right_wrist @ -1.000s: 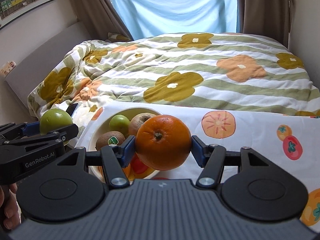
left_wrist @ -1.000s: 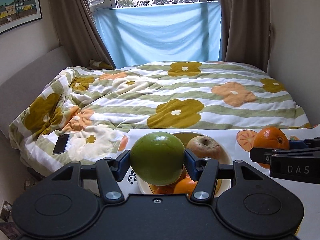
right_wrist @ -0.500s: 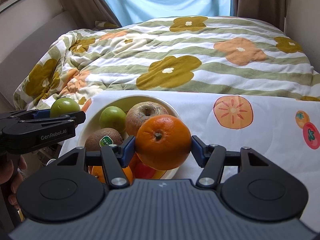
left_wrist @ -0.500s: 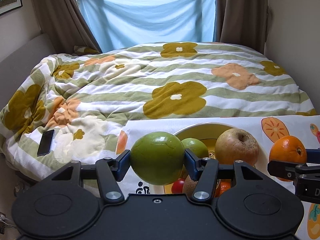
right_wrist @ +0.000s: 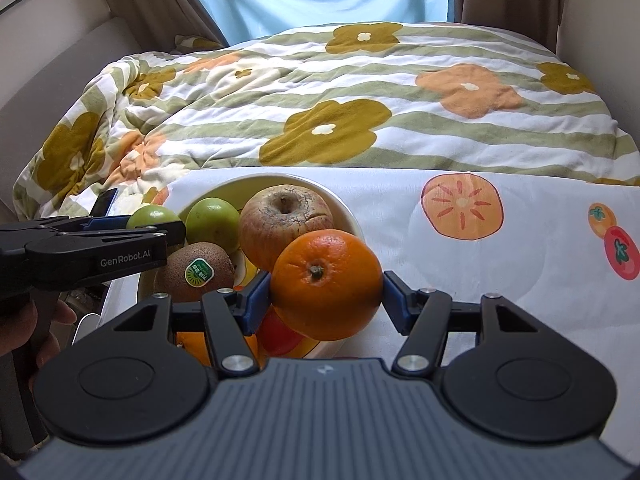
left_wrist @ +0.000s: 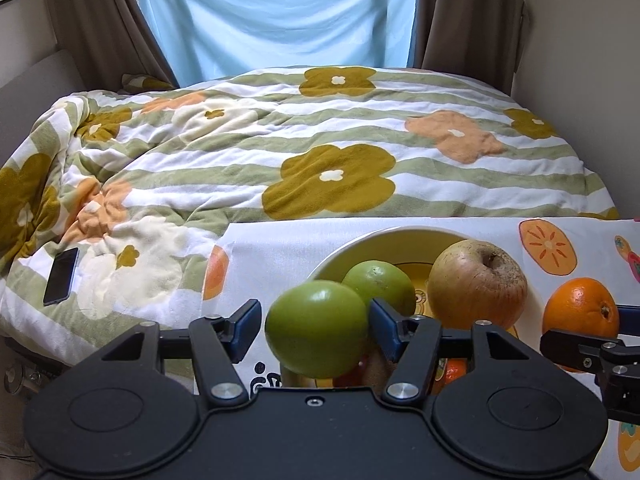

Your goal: Organize fruits

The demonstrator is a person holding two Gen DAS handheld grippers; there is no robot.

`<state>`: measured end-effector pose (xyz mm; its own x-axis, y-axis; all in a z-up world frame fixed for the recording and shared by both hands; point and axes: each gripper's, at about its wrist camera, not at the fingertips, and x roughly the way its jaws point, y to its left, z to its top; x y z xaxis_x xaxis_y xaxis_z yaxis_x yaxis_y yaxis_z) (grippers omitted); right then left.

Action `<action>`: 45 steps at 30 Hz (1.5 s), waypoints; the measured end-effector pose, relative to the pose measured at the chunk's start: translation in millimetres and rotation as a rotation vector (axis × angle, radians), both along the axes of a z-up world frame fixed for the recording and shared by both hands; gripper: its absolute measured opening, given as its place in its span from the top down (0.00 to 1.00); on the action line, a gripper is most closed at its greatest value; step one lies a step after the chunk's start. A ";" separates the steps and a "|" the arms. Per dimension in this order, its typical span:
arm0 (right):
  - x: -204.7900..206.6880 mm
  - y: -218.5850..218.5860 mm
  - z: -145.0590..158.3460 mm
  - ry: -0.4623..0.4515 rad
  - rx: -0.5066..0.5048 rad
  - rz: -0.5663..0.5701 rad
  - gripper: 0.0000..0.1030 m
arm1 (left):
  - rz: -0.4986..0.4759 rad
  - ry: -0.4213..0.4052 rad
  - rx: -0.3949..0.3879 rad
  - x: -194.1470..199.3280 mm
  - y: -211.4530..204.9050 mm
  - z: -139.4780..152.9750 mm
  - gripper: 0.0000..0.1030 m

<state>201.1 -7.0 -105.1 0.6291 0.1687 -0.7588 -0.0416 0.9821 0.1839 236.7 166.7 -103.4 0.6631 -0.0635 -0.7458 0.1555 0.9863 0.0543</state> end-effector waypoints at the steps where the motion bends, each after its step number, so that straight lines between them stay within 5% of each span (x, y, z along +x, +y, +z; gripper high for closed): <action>1: 0.0 0.1 0.1 -0.001 -0.001 0.001 0.28 | -0.004 -0.011 0.005 -1.1 -1.8 2.2 0.30; 10: -2.1 0.0 5.0 -0.018 -0.009 0.030 0.28 | -0.006 -0.069 0.016 -26.9 -0.7 24.5 0.16; 25: 3.7 5.5 -15.9 0.025 0.037 0.065 0.27 | 0.017 -0.059 0.067 -65.7 4.1 16.1 0.14; 28: 3.0 7.3 -13.9 -0.006 0.028 0.081 0.17 | 0.015 -0.058 0.070 -67.8 3.2 14.7 0.14; 30: 1.2 8.0 -11.2 -0.027 0.011 0.078 0.00 | 0.011 -0.057 0.070 -69.5 2.8 13.5 0.14; 38: -9.4 -1.4 -3.0 -0.057 0.011 0.056 0.00 | -0.005 -0.071 0.084 -77.2 -4.8 18.3 0.14; 45: -40.6 -20.6 37.7 -0.142 -0.020 0.071 0.00 | 0.008 -0.126 0.071 -97.9 -27.2 47.9 0.14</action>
